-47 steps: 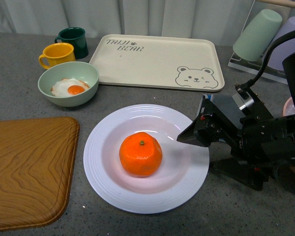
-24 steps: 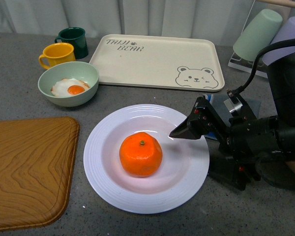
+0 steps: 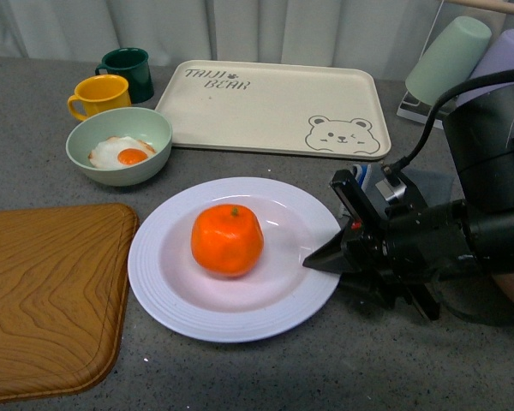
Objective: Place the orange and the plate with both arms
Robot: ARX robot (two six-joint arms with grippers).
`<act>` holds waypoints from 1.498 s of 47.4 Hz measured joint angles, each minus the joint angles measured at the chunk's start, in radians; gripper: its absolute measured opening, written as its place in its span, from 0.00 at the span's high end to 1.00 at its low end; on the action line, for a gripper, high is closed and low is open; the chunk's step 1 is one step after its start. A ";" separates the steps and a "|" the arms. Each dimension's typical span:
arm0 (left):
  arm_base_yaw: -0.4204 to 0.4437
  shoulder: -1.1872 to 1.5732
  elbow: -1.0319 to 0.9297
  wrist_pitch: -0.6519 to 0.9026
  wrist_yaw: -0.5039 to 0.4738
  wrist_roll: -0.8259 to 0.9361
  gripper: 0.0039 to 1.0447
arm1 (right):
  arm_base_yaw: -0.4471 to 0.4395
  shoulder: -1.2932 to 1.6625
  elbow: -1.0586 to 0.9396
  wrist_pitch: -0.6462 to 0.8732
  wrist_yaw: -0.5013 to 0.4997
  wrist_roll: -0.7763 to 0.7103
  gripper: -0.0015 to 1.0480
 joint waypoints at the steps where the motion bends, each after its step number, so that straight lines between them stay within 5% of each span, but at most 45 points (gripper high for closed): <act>1: 0.000 0.000 0.000 0.000 0.000 0.000 0.06 | 0.000 -0.003 0.002 0.002 -0.005 0.000 0.93; 26: 0.000 0.000 0.000 0.000 0.000 0.000 0.06 | -0.062 -0.066 -0.060 0.295 -0.005 0.079 0.98; 71: 0.000 0.000 0.000 0.000 0.000 0.000 0.06 | -0.100 0.271 0.653 0.069 -0.037 0.142 0.99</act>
